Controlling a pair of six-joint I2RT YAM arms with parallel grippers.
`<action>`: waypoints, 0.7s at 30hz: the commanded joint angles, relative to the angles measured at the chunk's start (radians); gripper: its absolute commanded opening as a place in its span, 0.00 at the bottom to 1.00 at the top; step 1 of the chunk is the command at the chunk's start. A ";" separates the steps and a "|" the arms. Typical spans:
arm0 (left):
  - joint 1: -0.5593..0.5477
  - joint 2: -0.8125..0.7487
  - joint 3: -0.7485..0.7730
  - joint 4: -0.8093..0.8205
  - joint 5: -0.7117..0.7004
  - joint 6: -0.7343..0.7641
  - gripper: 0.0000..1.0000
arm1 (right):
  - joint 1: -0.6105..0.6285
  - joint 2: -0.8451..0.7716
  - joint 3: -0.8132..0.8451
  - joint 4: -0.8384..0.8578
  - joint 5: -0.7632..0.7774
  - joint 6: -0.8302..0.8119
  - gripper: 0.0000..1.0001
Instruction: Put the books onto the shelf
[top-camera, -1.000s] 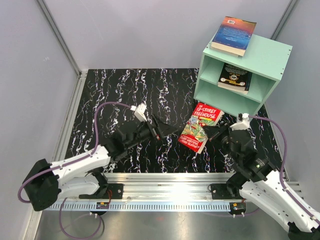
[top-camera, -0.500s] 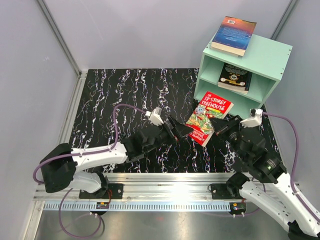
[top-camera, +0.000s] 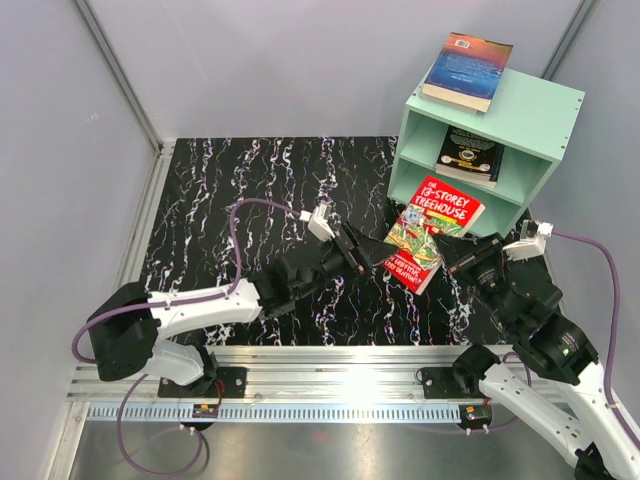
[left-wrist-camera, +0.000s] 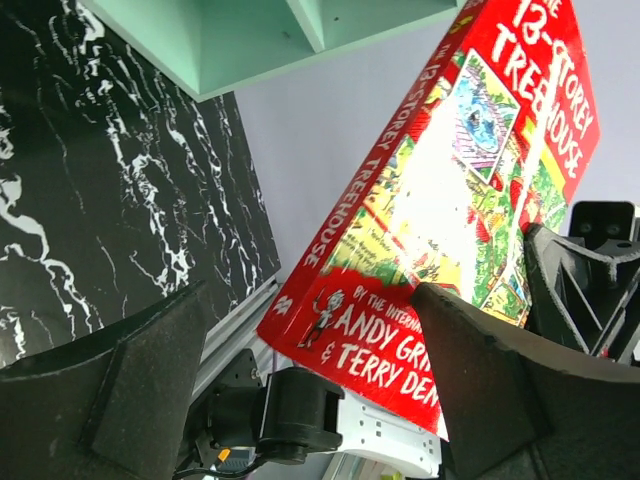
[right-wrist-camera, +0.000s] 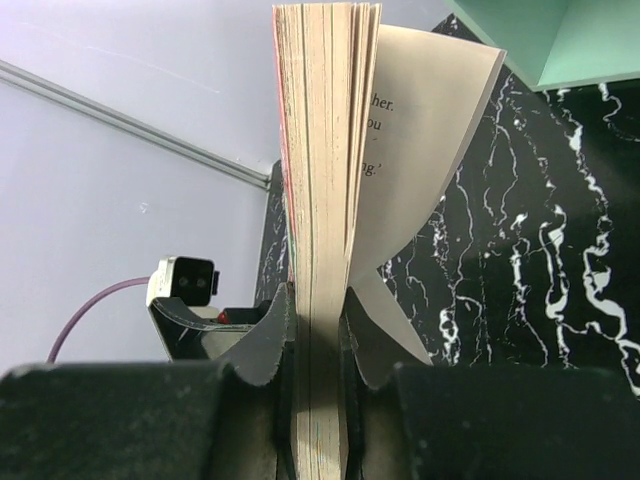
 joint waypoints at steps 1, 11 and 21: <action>0.000 0.009 0.039 0.107 0.056 0.066 0.85 | 0.001 -0.015 0.032 0.104 -0.079 0.065 0.00; -0.001 0.019 0.076 0.173 0.176 0.132 0.34 | 0.001 -0.035 0.000 0.158 -0.138 0.124 0.00; 0.000 -0.008 0.064 0.157 0.179 0.198 0.00 | 0.001 -0.062 -0.036 0.100 -0.135 0.142 0.04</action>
